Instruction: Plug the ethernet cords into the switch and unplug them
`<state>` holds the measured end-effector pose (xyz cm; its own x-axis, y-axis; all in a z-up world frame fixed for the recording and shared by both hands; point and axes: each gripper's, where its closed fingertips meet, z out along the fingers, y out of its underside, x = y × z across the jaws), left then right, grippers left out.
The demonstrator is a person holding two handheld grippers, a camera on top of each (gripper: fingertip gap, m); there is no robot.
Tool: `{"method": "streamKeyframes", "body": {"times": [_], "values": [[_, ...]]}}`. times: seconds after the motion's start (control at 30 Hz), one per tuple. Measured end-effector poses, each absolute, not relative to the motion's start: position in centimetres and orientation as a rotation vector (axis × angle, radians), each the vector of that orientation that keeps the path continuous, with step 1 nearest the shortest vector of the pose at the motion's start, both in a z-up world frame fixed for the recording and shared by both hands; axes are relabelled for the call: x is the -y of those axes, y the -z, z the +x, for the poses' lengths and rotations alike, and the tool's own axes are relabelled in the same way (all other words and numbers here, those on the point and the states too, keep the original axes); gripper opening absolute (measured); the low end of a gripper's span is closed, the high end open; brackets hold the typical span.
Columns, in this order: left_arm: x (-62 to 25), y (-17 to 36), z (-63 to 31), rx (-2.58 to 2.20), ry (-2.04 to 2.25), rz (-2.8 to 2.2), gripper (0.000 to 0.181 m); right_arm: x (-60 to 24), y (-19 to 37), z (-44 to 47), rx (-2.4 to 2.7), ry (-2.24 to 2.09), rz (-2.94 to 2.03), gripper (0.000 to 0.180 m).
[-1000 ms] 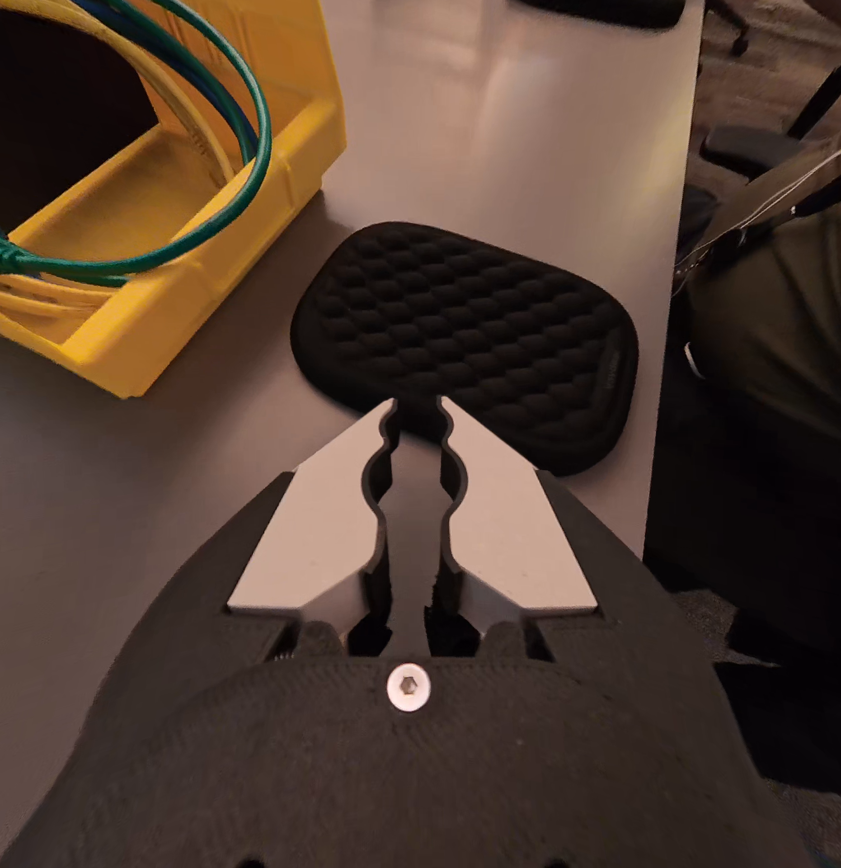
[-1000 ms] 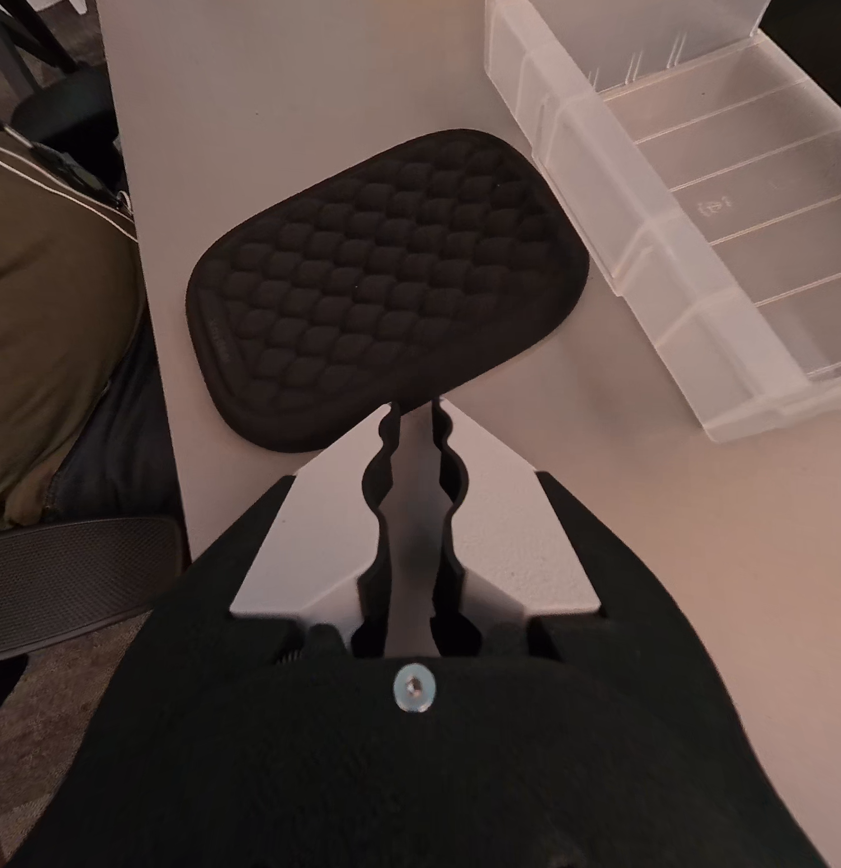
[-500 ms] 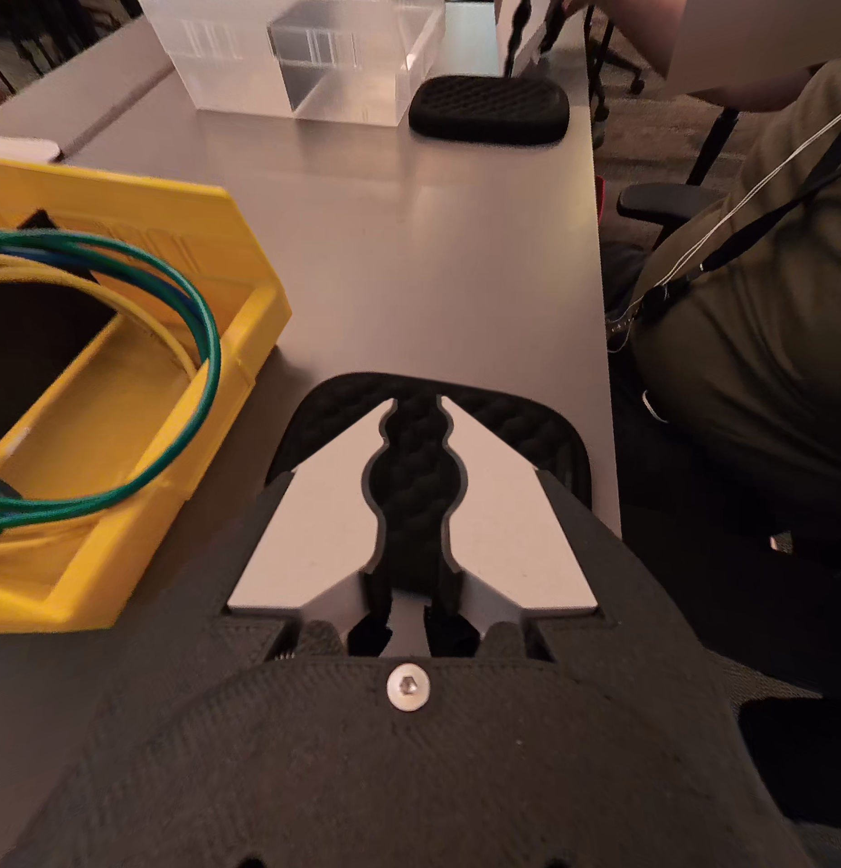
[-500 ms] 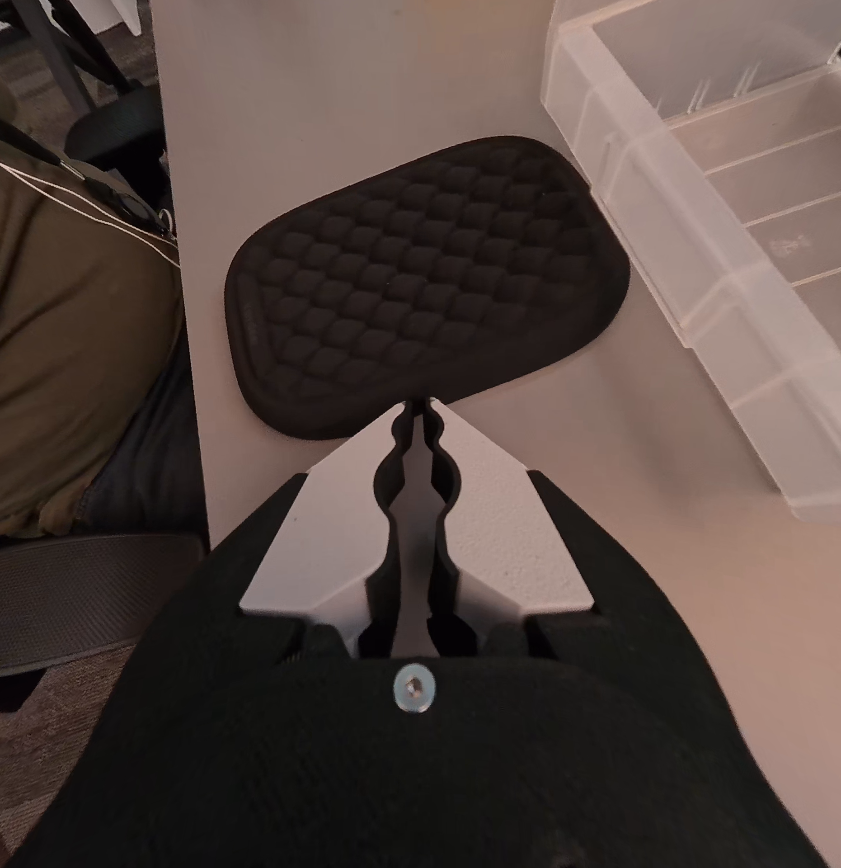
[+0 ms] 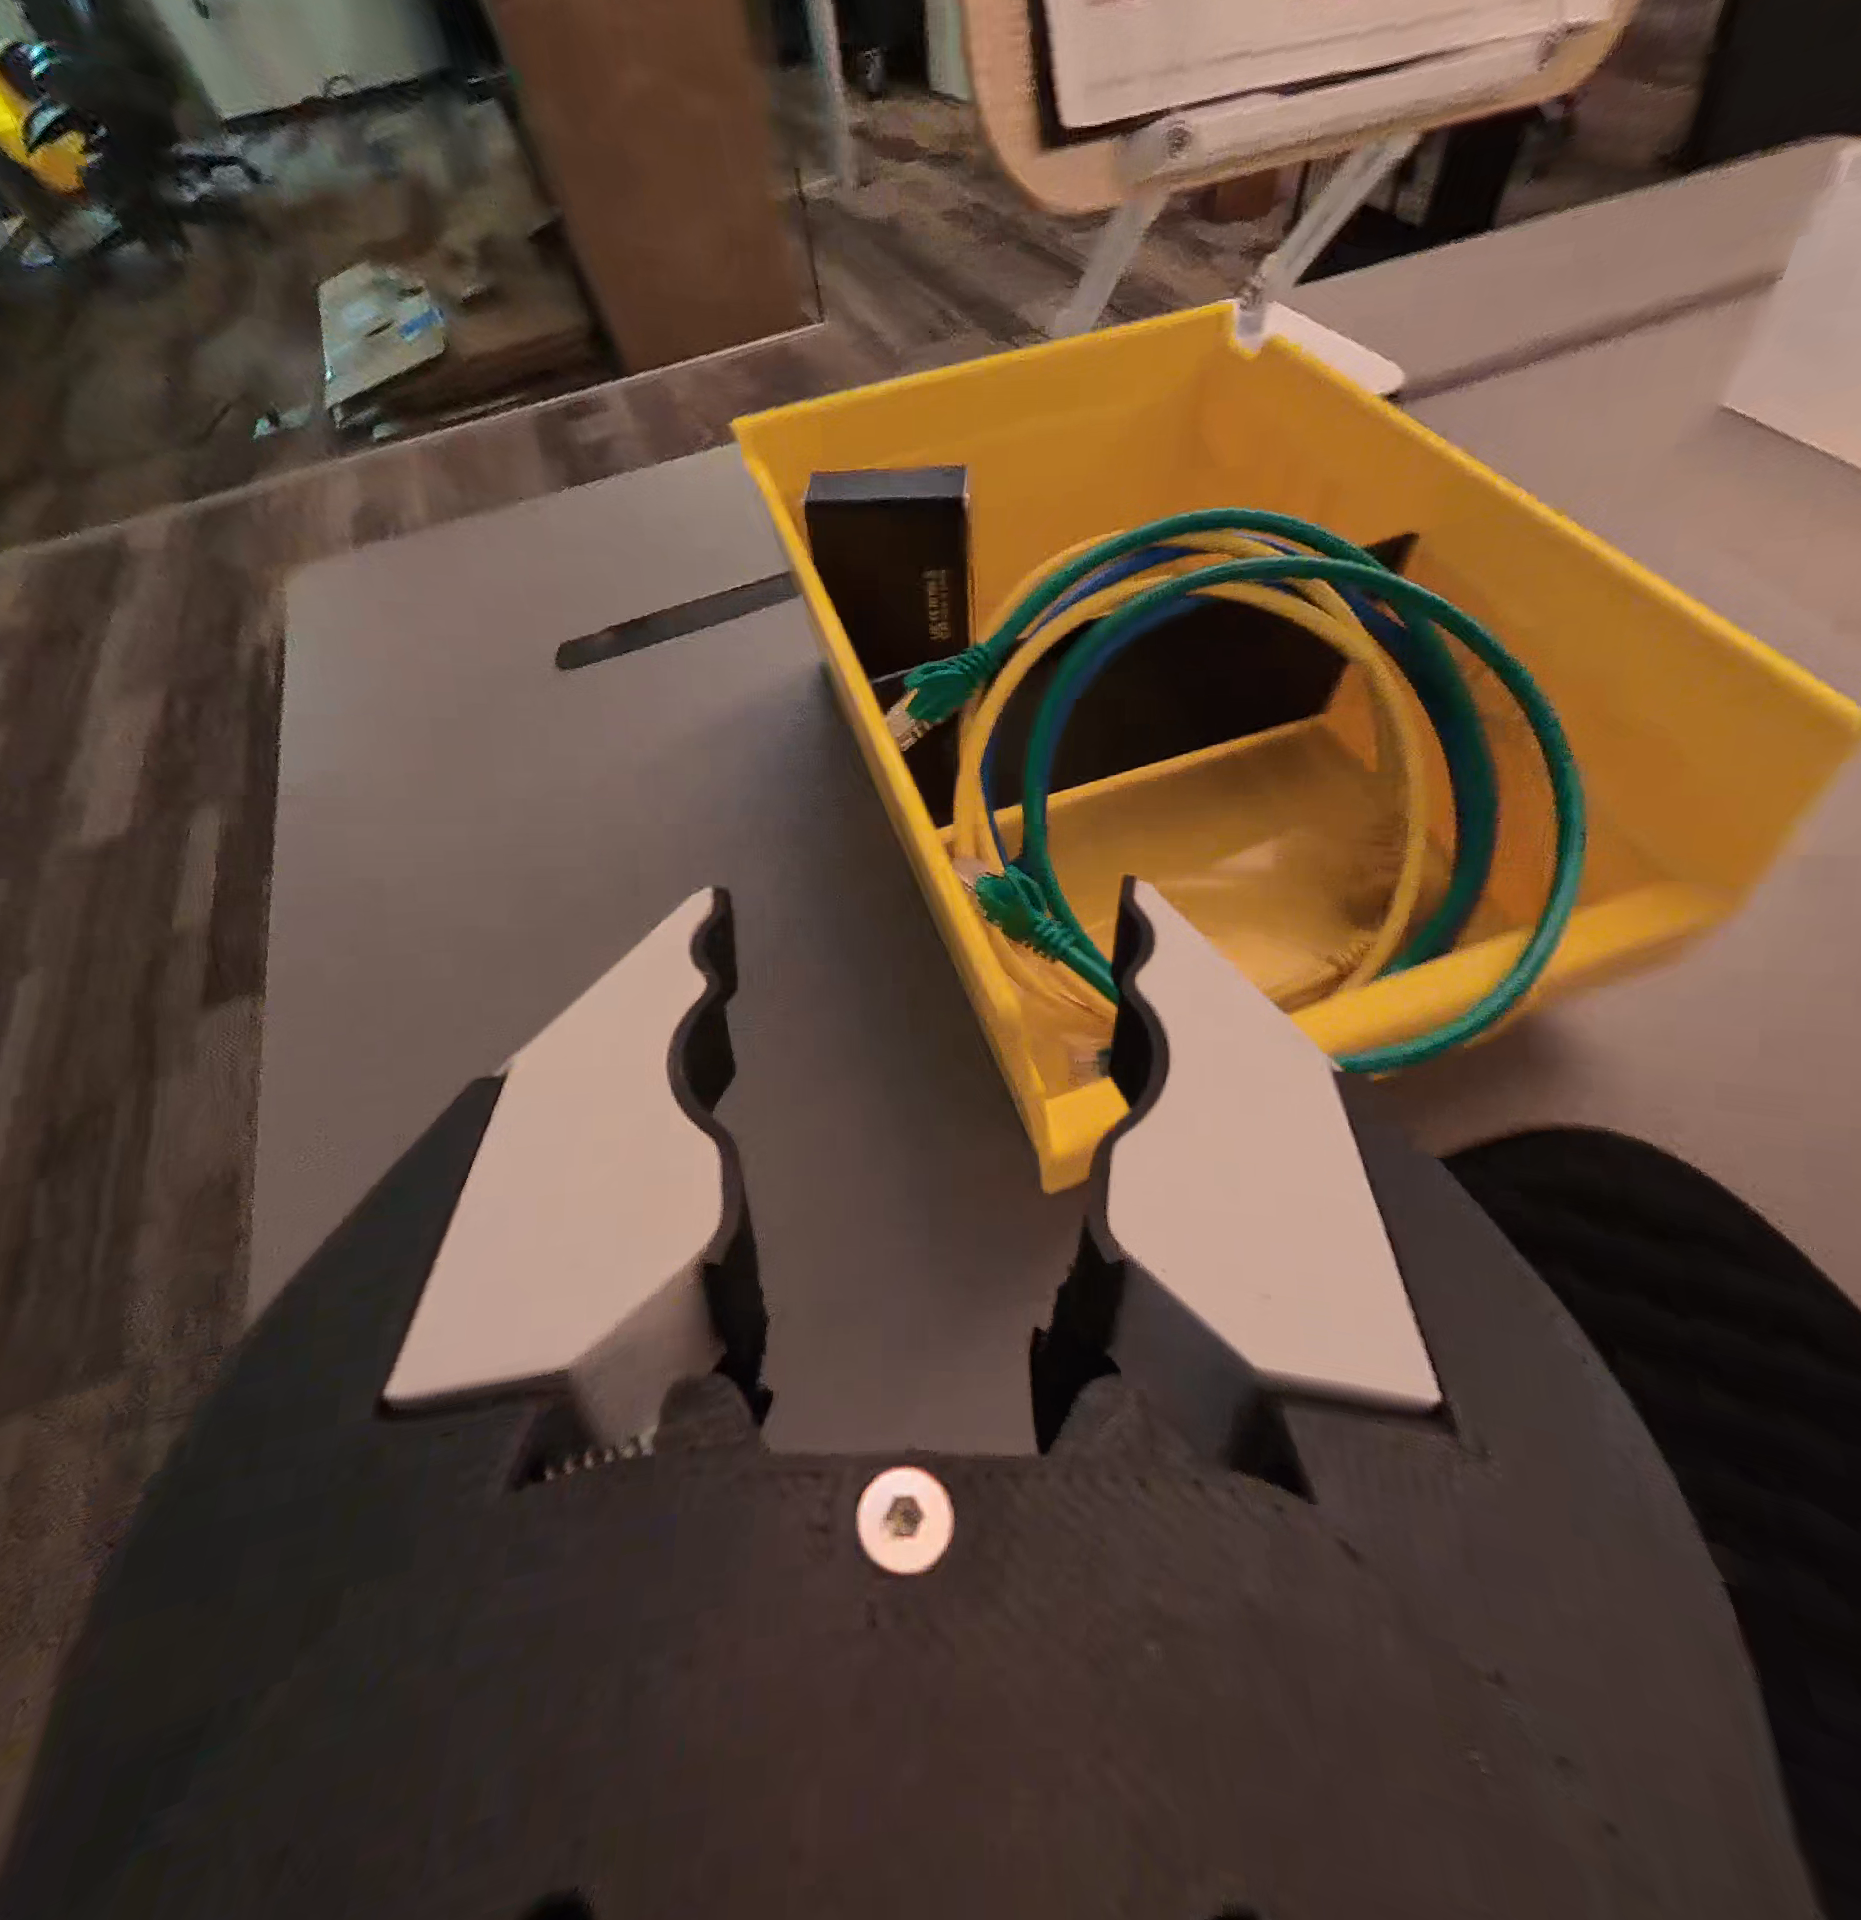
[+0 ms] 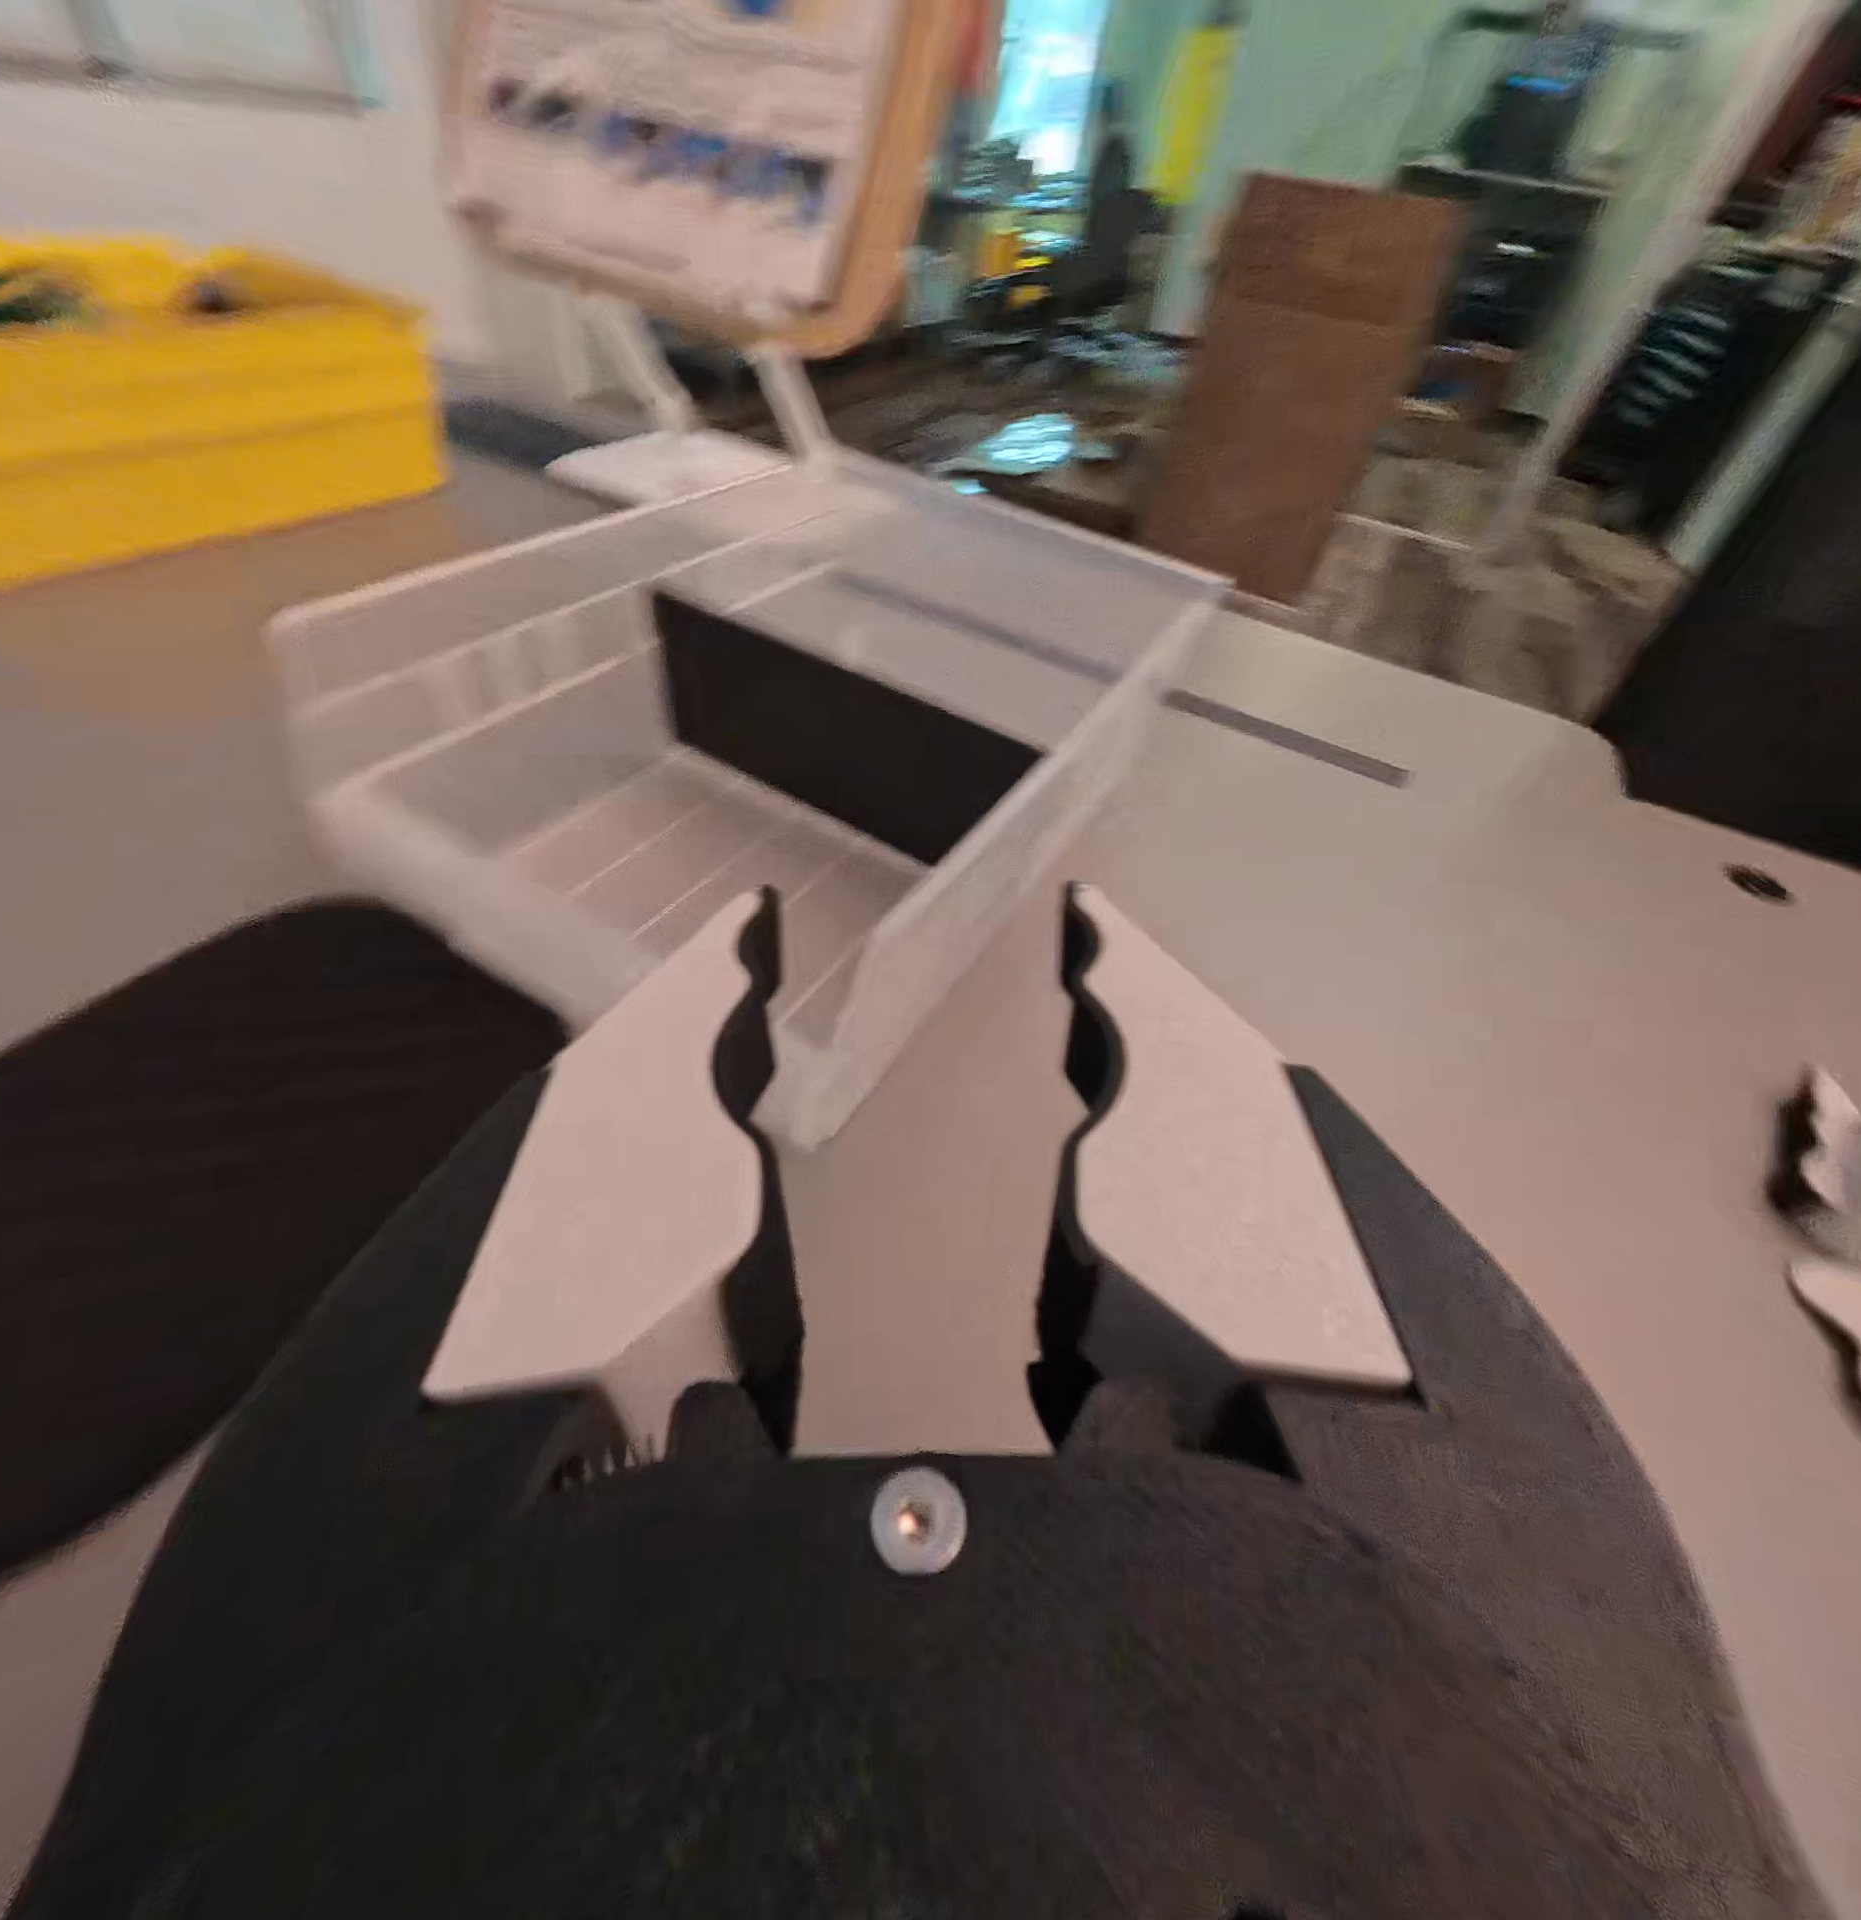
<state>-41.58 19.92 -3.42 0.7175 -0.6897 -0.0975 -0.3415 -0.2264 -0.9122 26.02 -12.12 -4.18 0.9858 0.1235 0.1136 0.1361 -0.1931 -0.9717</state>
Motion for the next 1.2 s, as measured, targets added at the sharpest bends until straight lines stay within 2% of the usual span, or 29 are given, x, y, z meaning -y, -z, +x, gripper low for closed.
{"method": "streamKeyframes", "body": {"times": [0.07,0.13,0.27,0.3,0.33,0.37,0.43,0.47,0.63,0.83,1.03,1.07,1.1,1.2], "values": [[-20.9,4.0,-41.3,-0.729,0.429,-1.839,0.072,11.1,4.0,27.9,0.049,0.04,-1.765,0.075],[-21.7,4.5,-40.8,-0.661,0.463,-1.851,0.072,9.7,4.3,28.2,-0.028,0.033,-1.774,0.084],[-22.9,7.4,-40.2,-0.632,0.404,-1.965,0.069,6.9,6.5,27.0,-0.127,-0.034,-1.851,0.086],[-22.8,8.2,-39.7,-0.653,0.399,-1.992,0.063,6.4,7.7,27.1,-0.152,-0.017,-1.906,0.085],[-22.7,9.1,-39.3,-0.681,0.391,-2.022,0.049,6.1,8.9,27.3,-0.174,0.011,-1.968,0.084],[-22.6,9.7,-39.0,-0.701,0.373,-2.043,0.042,6.0,10.0,27.5,-0.189,0.044,-2.024,0.072],[-22.5,9.8,-38.3,-0.697,0.403,-2.037,0.023,5.5,10.3,26.6,-0.195,-0.028,-2.039,0.032],[-22.5,9.8,-38.3,-0.677,0.403,-2.039,0.022,5.2,10.2,26.6,-0.235,-0.056,-2.018,0.015],[-22.1,9.9,-39.5,-0.603,0.336,-2.026,0.013,4.6,10.3,26.7,-0.272,-0.025,-2.037,0.008],[-21.0,9.8,-41.2,-0.497,0.331,-2.007,0.012,4.1,10.5,25.0,-0.196,0.115,-2.117,0.007],[-20.3,9.6,-41.9,-0.456,0.335,-1.988,0.017,3.7,10.4,24.4,-0.201,0.027,-2.08,0.009],[-20.2,9.3,-42.4,-0.448,0.313,-1.978,0.029,3.9,10.3,24.5,-0.206,0.014,-2.068,0.015],[-20.2,8.4,-43.0,-0.44,0.271,-1.949,0.037,4.0,9.9,24.9,-0.209,0.036,-2.044,0.029],[-19.5,2.1,-44.4,-0.43,0.165,-1.735,0.045,5.0,5.7,26.4,-0.145,0.236,-1.872,0.048]]}}
